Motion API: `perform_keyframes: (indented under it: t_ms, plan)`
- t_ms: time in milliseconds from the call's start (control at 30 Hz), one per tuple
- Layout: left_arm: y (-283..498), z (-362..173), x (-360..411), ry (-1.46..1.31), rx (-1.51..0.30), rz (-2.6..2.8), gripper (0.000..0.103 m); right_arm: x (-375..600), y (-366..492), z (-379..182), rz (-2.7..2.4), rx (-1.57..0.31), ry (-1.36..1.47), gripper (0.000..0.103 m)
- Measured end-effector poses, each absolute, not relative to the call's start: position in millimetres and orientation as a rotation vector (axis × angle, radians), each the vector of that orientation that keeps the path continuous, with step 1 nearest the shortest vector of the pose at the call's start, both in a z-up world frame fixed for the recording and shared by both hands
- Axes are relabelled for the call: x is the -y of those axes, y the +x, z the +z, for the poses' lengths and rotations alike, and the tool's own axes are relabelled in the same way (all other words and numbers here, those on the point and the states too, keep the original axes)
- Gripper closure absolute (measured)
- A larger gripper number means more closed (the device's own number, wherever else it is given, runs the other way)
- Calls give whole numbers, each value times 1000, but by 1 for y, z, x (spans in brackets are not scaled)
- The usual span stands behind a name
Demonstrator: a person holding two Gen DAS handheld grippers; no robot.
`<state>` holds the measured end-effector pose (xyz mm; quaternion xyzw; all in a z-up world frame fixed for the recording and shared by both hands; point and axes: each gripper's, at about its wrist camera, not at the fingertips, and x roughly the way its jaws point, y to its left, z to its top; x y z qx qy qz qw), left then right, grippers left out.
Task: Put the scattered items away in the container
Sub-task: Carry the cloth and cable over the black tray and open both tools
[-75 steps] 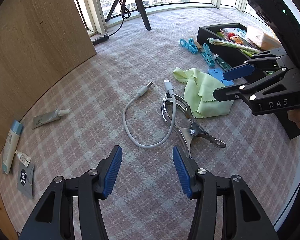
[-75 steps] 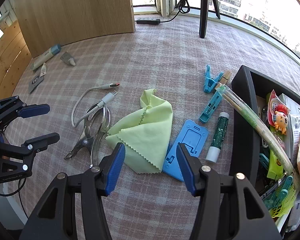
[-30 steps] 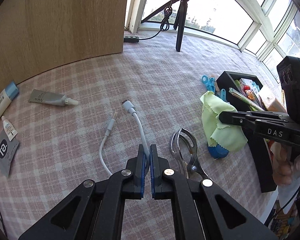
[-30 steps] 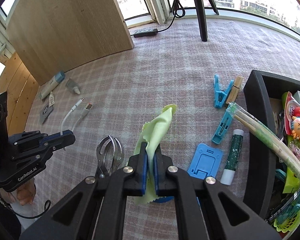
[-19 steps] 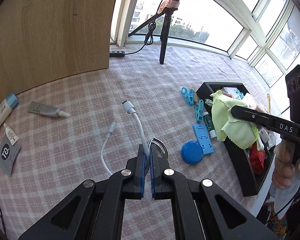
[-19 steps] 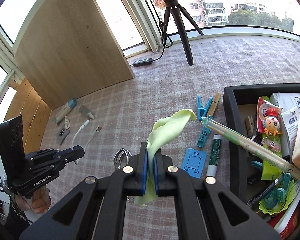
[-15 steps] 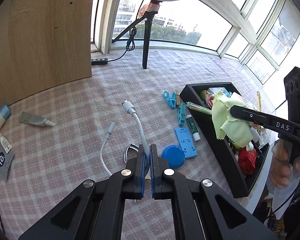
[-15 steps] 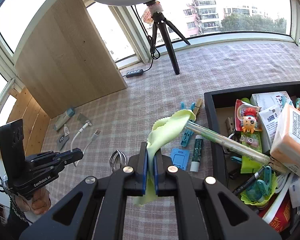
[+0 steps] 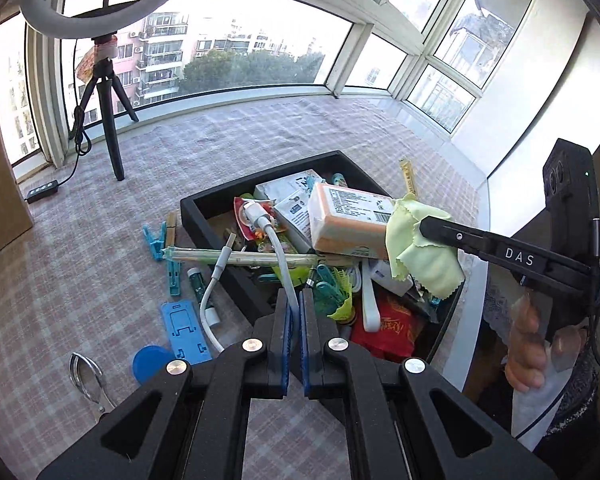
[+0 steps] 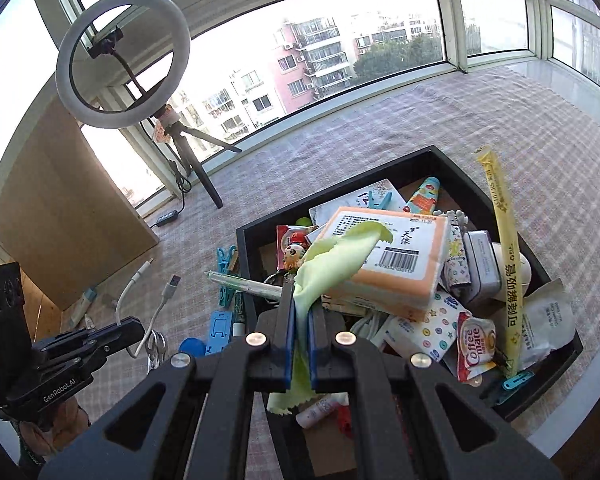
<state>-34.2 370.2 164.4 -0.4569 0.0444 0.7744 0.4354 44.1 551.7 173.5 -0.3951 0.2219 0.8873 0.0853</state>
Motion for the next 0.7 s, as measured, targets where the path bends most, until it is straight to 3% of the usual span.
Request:
perform_keyframes:
  t_ms: [333, 367, 433, 467, 500, 533, 700]
  plan:
    - [20, 172, -460, -1047, -259, 1788, 99, -610, 85, 169, 2518, -729, -1103, 98]
    - [24, 169, -467, -1058, -268, 1762, 96, -613, 86, 168, 2511, -730, -1099, 97]
    - [26, 160, -477, -1119, -293, 1740, 59, -617, 86, 167, 2511, -708, -1103, 95]
    - [24, 159, -476, -1128, -274, 1748, 58, -617, 84, 165, 2512, -682, -1126, 85]
    - [23, 158, -473, -1130, -256, 1757, 61, -618, 82, 163, 2496, -659, -1155, 66]
    - [22, 158, -471, -1134, -250, 1771, 61, -619, 81, 162, 2473, -641, -1165, 59]
    - [13, 158, -448, -1154, -235, 1810, 61, -623, 89, 166, 2464, -653, -1121, 57]
